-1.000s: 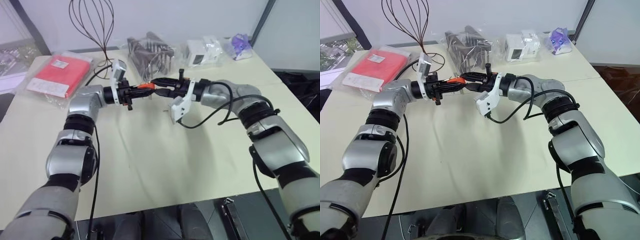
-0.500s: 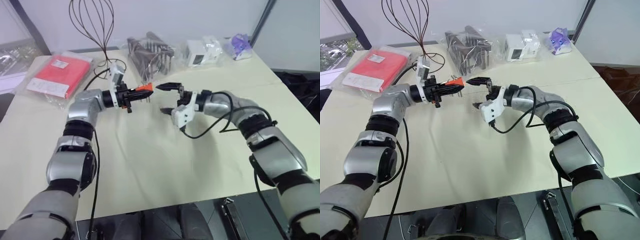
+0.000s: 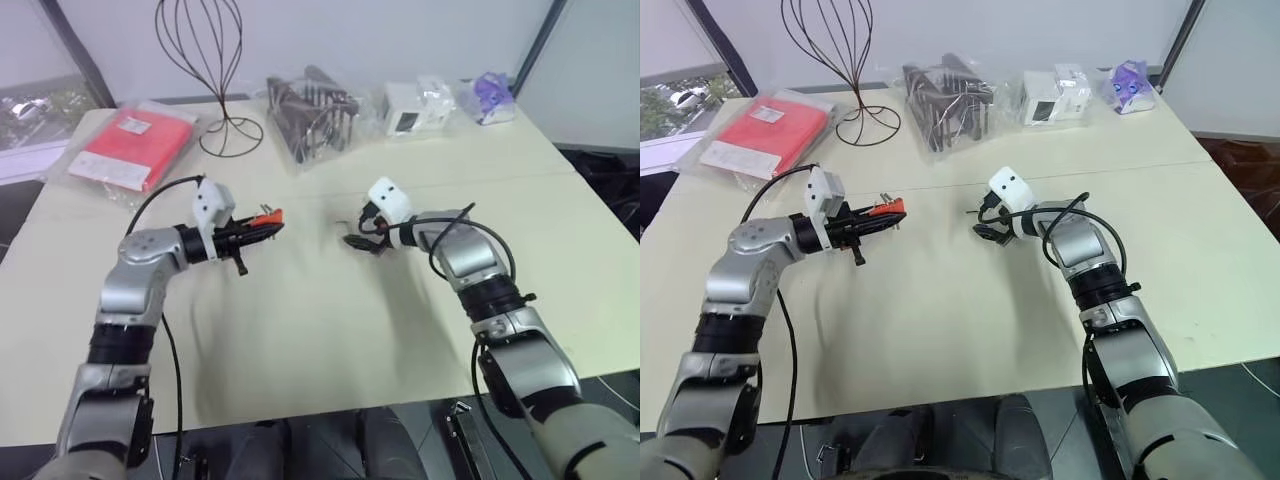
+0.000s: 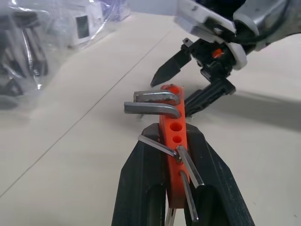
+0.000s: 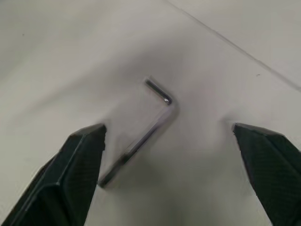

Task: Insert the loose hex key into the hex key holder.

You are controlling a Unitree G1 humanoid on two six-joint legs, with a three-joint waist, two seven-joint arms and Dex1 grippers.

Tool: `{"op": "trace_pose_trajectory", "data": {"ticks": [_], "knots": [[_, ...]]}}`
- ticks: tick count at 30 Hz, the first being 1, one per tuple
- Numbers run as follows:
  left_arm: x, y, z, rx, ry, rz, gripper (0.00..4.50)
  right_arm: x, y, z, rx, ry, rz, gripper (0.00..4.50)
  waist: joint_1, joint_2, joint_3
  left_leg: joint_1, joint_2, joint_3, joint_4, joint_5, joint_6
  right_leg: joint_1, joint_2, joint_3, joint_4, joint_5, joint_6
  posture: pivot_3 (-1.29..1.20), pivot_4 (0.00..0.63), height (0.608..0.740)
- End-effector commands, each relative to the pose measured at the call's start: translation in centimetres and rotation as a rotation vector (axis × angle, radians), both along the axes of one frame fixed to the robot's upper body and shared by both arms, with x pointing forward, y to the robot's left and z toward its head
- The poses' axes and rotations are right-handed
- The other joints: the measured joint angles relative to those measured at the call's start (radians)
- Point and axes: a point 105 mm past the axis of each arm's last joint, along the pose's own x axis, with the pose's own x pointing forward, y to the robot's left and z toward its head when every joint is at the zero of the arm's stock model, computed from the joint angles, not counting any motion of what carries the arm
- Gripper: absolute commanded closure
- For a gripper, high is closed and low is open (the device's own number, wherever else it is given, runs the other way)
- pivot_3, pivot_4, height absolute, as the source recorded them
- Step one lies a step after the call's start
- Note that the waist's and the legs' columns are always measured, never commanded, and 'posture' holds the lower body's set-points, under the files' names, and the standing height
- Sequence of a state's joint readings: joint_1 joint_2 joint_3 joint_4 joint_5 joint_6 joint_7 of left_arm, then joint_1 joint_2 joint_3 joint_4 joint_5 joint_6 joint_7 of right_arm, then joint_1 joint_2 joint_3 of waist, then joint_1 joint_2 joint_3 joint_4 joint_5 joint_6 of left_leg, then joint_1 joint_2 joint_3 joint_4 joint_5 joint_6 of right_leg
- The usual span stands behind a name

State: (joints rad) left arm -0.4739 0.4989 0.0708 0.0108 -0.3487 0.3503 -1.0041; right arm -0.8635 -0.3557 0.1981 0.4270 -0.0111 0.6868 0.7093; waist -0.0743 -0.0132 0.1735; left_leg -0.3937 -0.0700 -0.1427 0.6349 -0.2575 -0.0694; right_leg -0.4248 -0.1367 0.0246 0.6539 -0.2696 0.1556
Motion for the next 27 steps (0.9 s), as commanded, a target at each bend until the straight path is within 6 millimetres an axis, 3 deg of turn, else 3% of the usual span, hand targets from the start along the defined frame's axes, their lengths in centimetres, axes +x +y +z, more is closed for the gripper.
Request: {"op": "trace_pose_trajectory", "data": {"ticks": [1,7,8,10,17,22,27], "knots": [[-0.8,0.3,1.4,-0.049,-0.037,0.049,4.50,0.3,0.6,1.5,0.064,0.017,-0.037,0.05,0.006,0.000,0.000,0.000,0.000,0.000,0.000,0.000,0.000,0.000,0.000,0.000,0.000,0.000,0.000,0.00,0.150,0.740],[-1.1,0.3,1.0,-0.063,-0.026,0.099,4.50,0.6,0.0,-0.5,-0.016,0.064,-0.108,0.05,0.010,0.000,0.000,0.000,0.000,0.000,0.000,0.000,0.000,0.000,0.000,0.000,0.000,0.000,0.000,0.00,0.150,0.740],[-1.1,0.3,1.0,-0.060,-0.027,0.102,4.50,0.6,-0.2,-0.8,-0.026,0.068,-0.122,0.29,0.009,0.000,-0.001,0.000,0.000,0.000,0.001,0.000,0.000,0.000,0.000,0.000,0.000,0.000,0.000,0.00,0.150,0.740],[-1.1,0.2,0.9,-0.057,-0.030,0.101,4.50,0.4,-0.5,-1.3,-0.051,0.083,-0.137,0.88,0.009,0.000,-0.001,0.000,0.000,0.000,0.001,0.000,0.000,0.000,0.000,0.000,0.000,0.000,0.000,0.00,0.150,0.740],[-0.7,-0.3,0.7,-0.056,-0.036,0.098,4.50,0.3,-0.6,-2.4,-0.068,0.108,-0.146,4.43,0.010,-0.002,-0.004,0.001,0.000,0.000,0.001,0.000,0.000,0.001,0.000,0.000,0.000,0.000,0.000,0.00,0.150,0.740],[-0.6,-0.6,0.4,-0.043,-0.033,0.076,4.50,0.4,-0.2,-2.2,-0.057,0.084,-0.109,4.47,0.009,-0.003,-0.006,0.002,0.000,0.000,0.001,0.000,0.000,0.002,0.000,0.000,0.000,0.000,0.000,0.00,0.150,0.740],[-0.1,-0.6,0.8,-0.034,-0.025,0.026,4.50,1.3,2.0,3.4,0.124,-0.161,0.003,4.47,0.007,-0.003,-0.006,0.002,0.000,0.000,0.000,0.000,0.000,0.002,0.000,0.000,0.000,0.000,0.000,0.00,0.150,0.740]]}}
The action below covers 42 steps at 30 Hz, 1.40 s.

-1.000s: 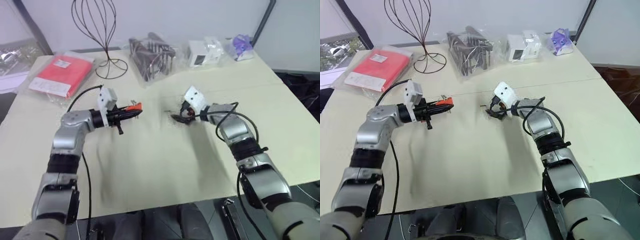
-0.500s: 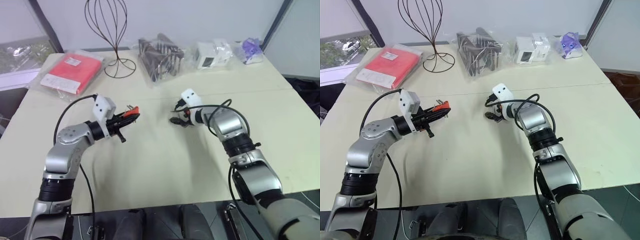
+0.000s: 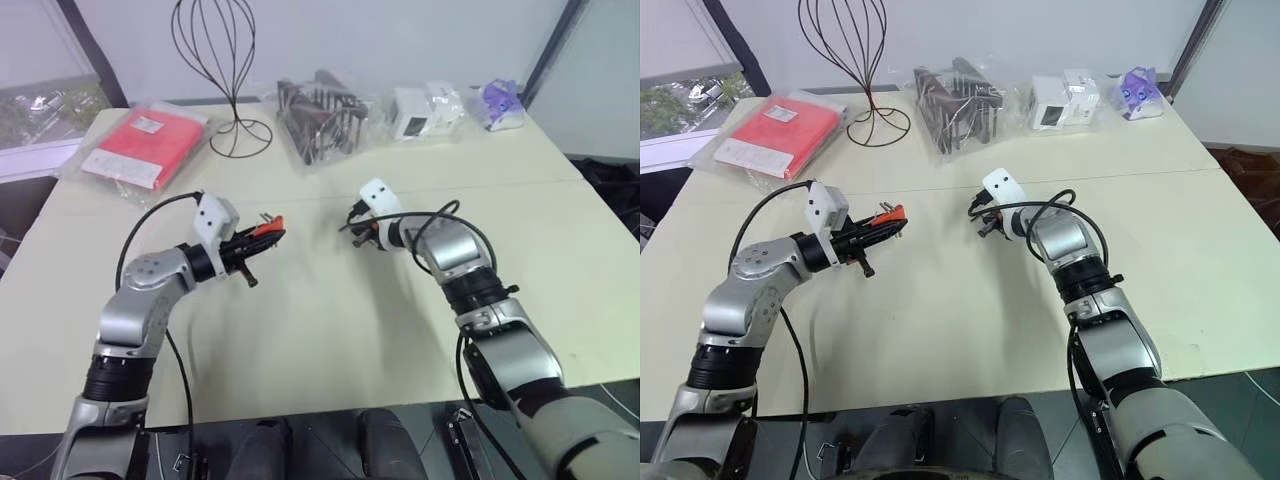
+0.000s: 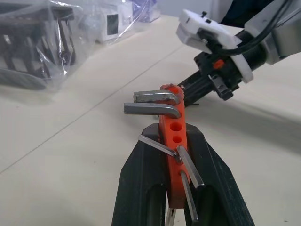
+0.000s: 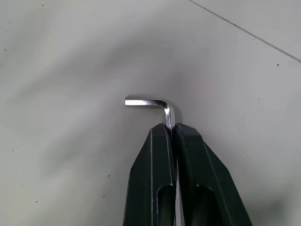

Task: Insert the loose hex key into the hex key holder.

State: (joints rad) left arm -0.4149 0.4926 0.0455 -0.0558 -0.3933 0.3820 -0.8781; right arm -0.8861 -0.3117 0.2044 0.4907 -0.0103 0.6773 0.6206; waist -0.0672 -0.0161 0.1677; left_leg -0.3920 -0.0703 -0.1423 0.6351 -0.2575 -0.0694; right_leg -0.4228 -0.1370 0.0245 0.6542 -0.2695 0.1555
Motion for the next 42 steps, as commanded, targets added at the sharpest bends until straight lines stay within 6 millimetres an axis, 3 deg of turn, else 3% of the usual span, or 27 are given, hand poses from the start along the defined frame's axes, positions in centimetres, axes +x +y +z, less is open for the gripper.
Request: {"op": "trace_pose_trajectory", "data": {"ticks": [1,5,11,15,23,42], "knots": [[0.5,-0.4,1.9,0.005,-0.051,-0.067,4.50,0.5,1.9,6.0,0.186,-0.229,0.098,4.47,-0.002,0.000,0.000,0.000,0.000,0.000,0.000,0.000,0.000,0.000,0.000,0.000,0.000,0.000,0.000,0.00,0.150,0.740],[2.0,-1.4,3.3,0.035,-0.018,-0.185,4.50,-2.5,4.1,13.7,0.523,-0.371,0.331,4.47,-0.002,0.000,0.001,-0.002,0.000,0.000,0.000,0.000,0.000,-0.002,0.000,0.000,-0.001,0.000,0.000,0.00,0.150,0.740],[2.6,-2.5,5.3,-0.065,0.082,-0.356,4.50,-6.1,5.2,17.3,0.784,-0.380,0.463,4.47,-0.004,0.000,0.001,-0.001,0.000,-0.001,-0.001,0.000,0.000,-0.002,0.000,-0.001,-0.002,0.000,0.000,0.00,0.150,0.740],[3.6,-3.2,6.3,-0.096,0.097,-0.409,4.50,-7.1,5.8,17.7,0.840,-0.372,0.488,4.47,-0.004,0.000,0.001,-0.001,0.000,-0.001,-0.001,0.000,0.000,-0.002,0.000,-0.001,0.000,0.000,0.000,0.00,0.150,0.740],[4.2,-4.9,7.1,-0.114,0.082,-0.480,4.50,-7.0,6.0,17.4,0.858,-0.368,0.461,4.47,-0.004,0.000,0.001,-0.001,0.000,-0.001,-0.001,0.000,0.000,-0.002,0.000,-0.001,0.000,0.000,0.000,0.00,0.150,0.740],[3.4,-5.0,7.8,-0.139,0.061,-0.506,4.50,-6.2,5.8,16.5,0.850,-0.366,0.424,4.47,-0.004,0.000,0.001,-0.002,0.000,0.000,-0.001,0.000,0.000,-0.003,0.000,-0.001,0.000,0.000,0.000,0.00,0.150,0.740]]}}
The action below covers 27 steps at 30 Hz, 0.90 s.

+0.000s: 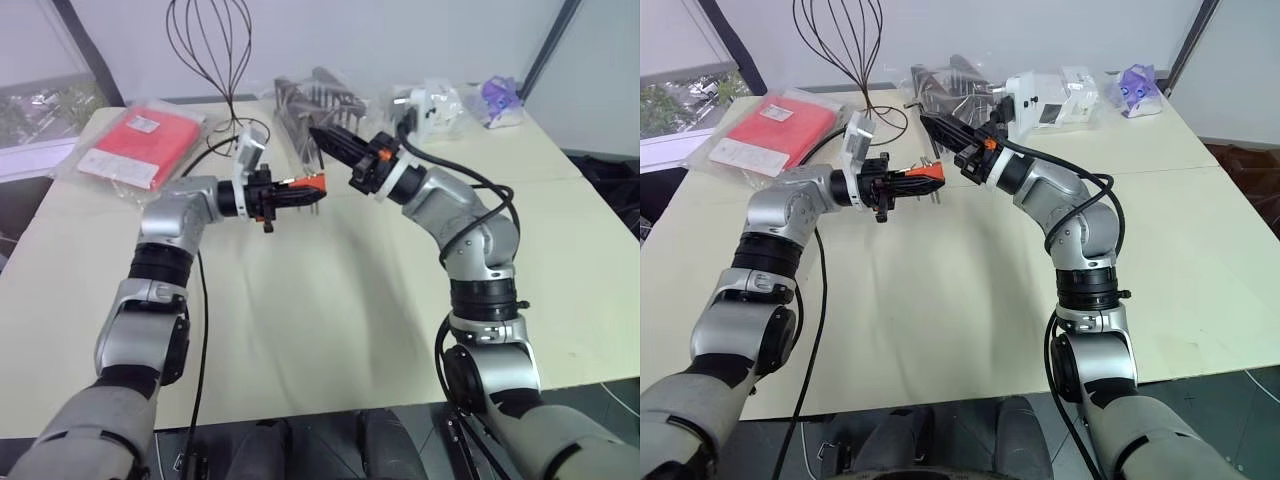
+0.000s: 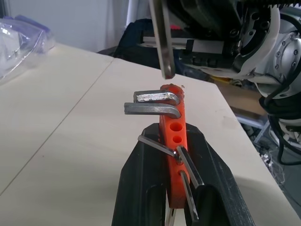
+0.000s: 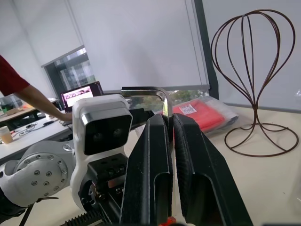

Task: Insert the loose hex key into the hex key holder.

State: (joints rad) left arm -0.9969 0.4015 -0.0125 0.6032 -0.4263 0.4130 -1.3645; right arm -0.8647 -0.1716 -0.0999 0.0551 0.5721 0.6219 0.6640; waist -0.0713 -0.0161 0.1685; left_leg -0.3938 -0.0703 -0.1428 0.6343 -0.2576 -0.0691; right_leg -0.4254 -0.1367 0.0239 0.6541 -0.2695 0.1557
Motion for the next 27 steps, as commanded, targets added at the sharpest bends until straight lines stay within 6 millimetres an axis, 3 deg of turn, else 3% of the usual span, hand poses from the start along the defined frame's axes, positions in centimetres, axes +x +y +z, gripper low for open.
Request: {"op": "trace_pose_trajectory", "data": {"ticks": [1,27], "knots": [[-0.3,0.2,1.9,-0.042,-0.060,0.000,4.50,-0.3,0.3,1.0,0.017,-0.042,0.011,4.47,0.000,0.000,0.000,0.000,0.000,0.000,0.000,0.000,0.000,0.000,0.000,0.000,0.000,0.000,0.000,0.00,0.150,0.740],[0.2,0.3,3.1,-0.115,-0.050,0.039,4.50,0.4,-0.7,-0.5,-0.004,-0.022,-0.037,4.47,0.000,0.000,0.000,0.000,0.000,0.000,0.000,0.000,0.000,0.000,0.000,0.000,0.000,0.000,0.000,0.00,0.150,0.740]]}}
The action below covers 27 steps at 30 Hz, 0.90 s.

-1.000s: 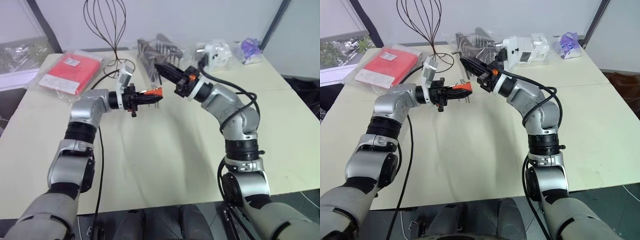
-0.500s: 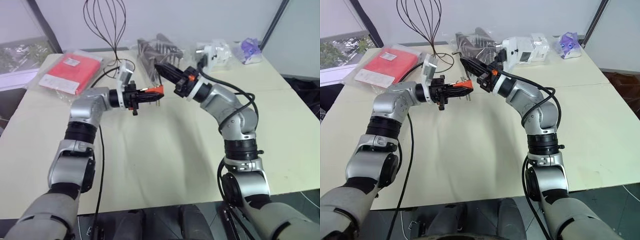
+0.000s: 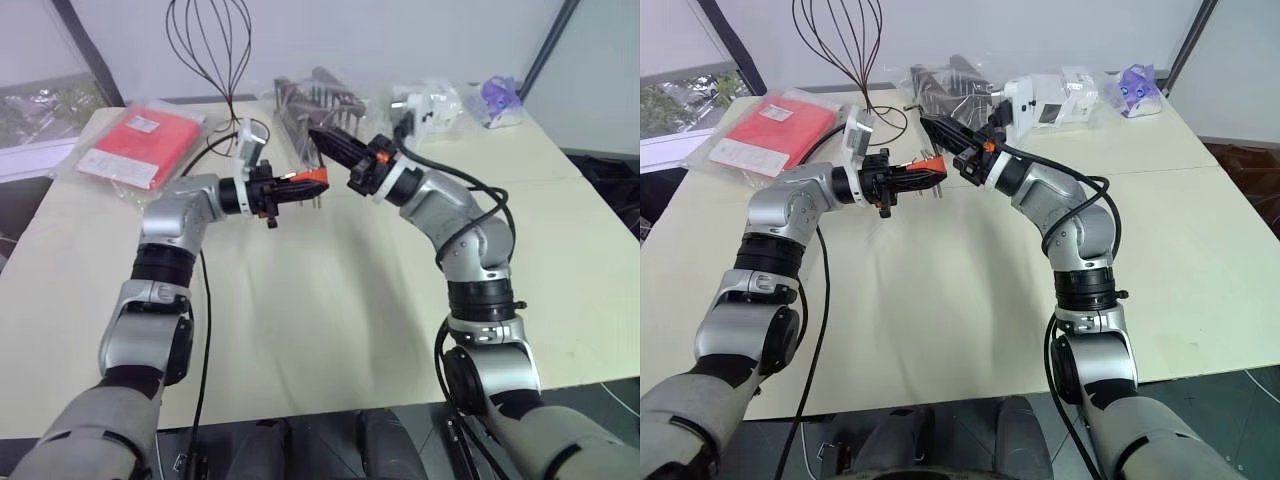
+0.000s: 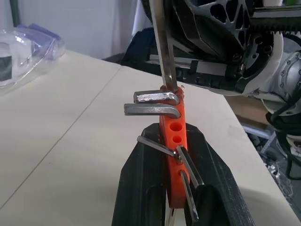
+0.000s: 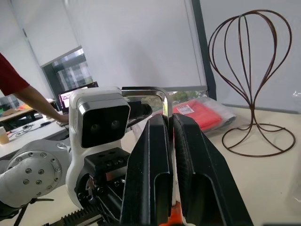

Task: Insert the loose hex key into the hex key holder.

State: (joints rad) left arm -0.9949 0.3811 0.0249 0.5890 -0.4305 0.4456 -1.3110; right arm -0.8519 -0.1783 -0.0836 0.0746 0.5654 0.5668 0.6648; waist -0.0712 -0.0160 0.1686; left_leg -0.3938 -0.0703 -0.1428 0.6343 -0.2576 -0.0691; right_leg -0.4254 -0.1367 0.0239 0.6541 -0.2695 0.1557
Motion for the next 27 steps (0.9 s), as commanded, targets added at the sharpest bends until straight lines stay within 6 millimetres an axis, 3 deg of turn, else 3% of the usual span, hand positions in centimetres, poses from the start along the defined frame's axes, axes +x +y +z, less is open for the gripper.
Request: {"op": "trace_pose_trajectory", "data": {"ticks": [1,16,20,26,27], "knots": [[-0.3,0.4,2.6,-0.072,-0.071,-0.007,4.50,0.2,-0.6,-0.2,-0.003,-0.003,-0.020,4.47,0.000,0.000,0.000,0.000,0.000,0.000,0.000,0.000,0.000,0.000,0.000,0.000,0.000,0.000,0.000,0.00,0.150,0.740],[-0.3,0.5,2.5,-0.071,-0.067,-0.004,4.50,0.5,-1.1,-0.5,0.013,0.013,-0.037,4.47,0.000,0.000,0.000,0.000,0.000,0.000,0.000,0.000,0.000,0.000,0.000,0.000,0.000,0.000,0.000,0.00,0.150,0.740],[-0.4,0.5,2.2,-0.066,-0.064,-0.006,4.50,1.1,-1.8,0.0,0.048,0.015,-0.073,3.00,0.000,0.000,0.000,0.000,0.000,0.000,0.000,0.000,0.000,0.000,0.000,0.000,0.000,0.000,0.000,0.00,0.150,0.740],[-0.6,0.5,1.6,-0.051,-0.057,-0.010,4.50,1.8,-2.6,0.2,0.054,0.017,-0.124,0.03,0.000,0.000,0.000,0.000,0.000,0.000,0.000,0.000,0.000,0.000,0.000,0.000,0.000,0.000,0.000,0.00,0.150,0.740],[-0.6,0.5,1.5,-0.046,-0.056,-0.010,4.50,1.8,-2.7,0.1,0.052,0.018,-0.127,0.03,0.000,0.000,0.000,0.000,0.000,0.000,0.000,0.000,0.000,0.000,0.000,0.000,0.000,0.000,0.000,0.00,0.150,0.740]]}}
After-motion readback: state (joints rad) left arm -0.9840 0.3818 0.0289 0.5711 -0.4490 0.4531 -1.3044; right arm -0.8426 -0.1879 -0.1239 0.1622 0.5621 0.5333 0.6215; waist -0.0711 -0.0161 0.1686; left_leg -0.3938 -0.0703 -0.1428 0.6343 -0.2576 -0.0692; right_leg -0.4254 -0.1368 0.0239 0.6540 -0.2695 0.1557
